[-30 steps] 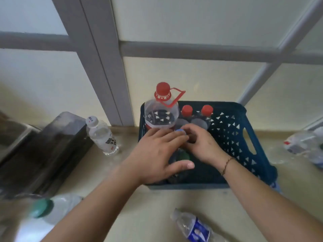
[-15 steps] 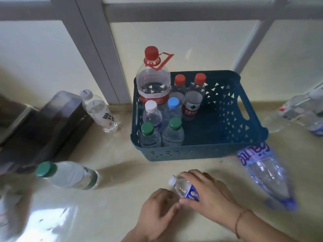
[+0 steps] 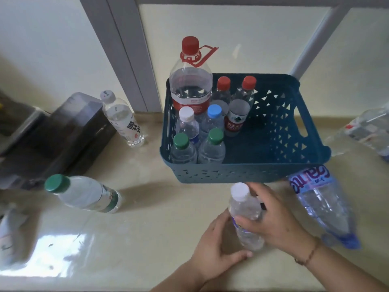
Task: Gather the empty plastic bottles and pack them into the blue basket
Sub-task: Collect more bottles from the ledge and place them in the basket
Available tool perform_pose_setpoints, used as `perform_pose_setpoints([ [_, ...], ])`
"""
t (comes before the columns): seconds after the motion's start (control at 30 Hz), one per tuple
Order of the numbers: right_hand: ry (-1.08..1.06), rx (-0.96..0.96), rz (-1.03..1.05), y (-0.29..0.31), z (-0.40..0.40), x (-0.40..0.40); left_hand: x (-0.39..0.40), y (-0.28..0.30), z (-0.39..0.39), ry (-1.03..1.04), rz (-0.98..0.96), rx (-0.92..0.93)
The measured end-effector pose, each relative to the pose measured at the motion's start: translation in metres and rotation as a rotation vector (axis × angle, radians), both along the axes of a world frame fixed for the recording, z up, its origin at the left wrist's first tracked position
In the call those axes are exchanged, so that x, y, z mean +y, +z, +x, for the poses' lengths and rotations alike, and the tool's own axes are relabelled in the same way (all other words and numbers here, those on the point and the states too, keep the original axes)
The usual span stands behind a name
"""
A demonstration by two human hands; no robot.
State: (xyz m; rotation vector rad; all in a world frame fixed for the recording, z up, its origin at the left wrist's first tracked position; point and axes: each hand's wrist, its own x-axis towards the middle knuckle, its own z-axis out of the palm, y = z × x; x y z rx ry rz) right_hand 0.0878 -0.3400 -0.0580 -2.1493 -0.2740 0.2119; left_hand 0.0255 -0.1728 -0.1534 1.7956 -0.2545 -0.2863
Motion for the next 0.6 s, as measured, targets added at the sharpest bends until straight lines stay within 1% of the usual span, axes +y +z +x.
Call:
perform_pose_setpoints([
  [0.03, -0.004, -0.086, 0.054, 0.004, -0.002, -0.004, -0.004, 0.0, 0.004, 0.011, -0.038, -0.02],
  [0.1, -0.013, -0.232, 0.138, 0.007, -0.007, -0.011, -0.007, -0.006, 0.015, 0.089, -0.014, -0.153],
  [0.2, -0.051, -0.276, 0.254, 0.005, -0.015, -0.018, -0.003, -0.01, 0.03, 0.131, 0.048, -0.397],
  [0.3, -0.023, -0.29, 0.249, 0.028, -0.018, -0.026, 0.003, 0.009, 0.041, 0.127, 0.079, -0.544],
  [0.4, -0.031, -0.332, 0.282, 0.083, -0.012, -0.031, 0.005, 0.061, 0.055, 0.181, 0.149, -0.726],
  [0.5, -0.075, -0.464, 0.34, 0.15, 0.003, -0.037, 0.001, 0.136, 0.077, 0.218, 0.226, -0.93],
  [0.6, -0.098, -0.55, 0.454, 0.203, 0.026, -0.037, -0.005, 0.198, 0.11, 0.232, 0.289, -1.006],
])
